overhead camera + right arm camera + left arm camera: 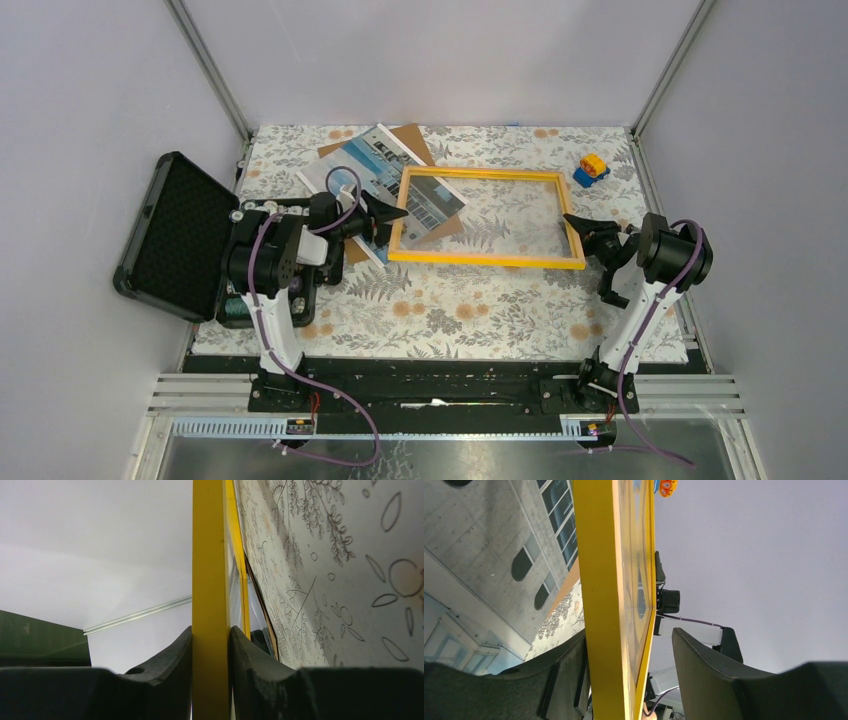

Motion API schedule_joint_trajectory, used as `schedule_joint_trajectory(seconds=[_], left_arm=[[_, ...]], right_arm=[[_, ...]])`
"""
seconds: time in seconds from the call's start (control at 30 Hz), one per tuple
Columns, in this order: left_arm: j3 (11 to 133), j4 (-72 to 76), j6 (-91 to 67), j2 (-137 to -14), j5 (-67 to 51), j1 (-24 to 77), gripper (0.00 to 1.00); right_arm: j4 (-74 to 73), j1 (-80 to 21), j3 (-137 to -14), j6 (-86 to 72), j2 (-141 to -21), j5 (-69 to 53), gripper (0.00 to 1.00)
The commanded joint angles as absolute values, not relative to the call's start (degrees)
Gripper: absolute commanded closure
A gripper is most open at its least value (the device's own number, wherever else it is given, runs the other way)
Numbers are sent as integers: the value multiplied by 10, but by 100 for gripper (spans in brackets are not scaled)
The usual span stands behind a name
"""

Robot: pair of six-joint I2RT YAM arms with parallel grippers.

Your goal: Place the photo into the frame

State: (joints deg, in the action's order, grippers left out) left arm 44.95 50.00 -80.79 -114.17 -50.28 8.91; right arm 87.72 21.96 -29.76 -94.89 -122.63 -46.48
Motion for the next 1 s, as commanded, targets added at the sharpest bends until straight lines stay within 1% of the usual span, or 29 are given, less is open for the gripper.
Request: schedule_joint_trajectory(seconds=[0.0, 0.03, 0.1, 0.2, 0.33, 0.57, 0.63, 0.7, 0.97], left_arm=[[424, 617, -860, -1124, -485, 70, 35], [418, 626, -868, -1126, -484, 68, 35], [416, 599, -859, -1122, -475, 68, 36], [417, 523, -809, -1093, -450, 66, 41], [439, 395, -720, -1047, -408, 63, 42], [477, 243, -619, -1006, -356, 73, 53], [489, 218, -601, -1006, -352, 81, 55], [500, 187, -585, -1007, -339, 85, 59], [521, 150, -564, -1019, -333, 98, 67]], right_arm=[[962, 214, -308, -970, -1213, -499, 71], [962, 213, -308, -970, -1213, -500, 71], [963, 214, -308, -970, -1212, -500, 72], [962, 214, -312, -971, -1213, -501, 74], [962, 214, -314, -973, -1215, -503, 75], [963, 214, -315, -973, -1217, -503, 76], [963, 214, -315, -973, -1219, -504, 76], [963, 214, -313, -972, -1220, -503, 76], [964, 214, -310, -971, -1217, -504, 79]])
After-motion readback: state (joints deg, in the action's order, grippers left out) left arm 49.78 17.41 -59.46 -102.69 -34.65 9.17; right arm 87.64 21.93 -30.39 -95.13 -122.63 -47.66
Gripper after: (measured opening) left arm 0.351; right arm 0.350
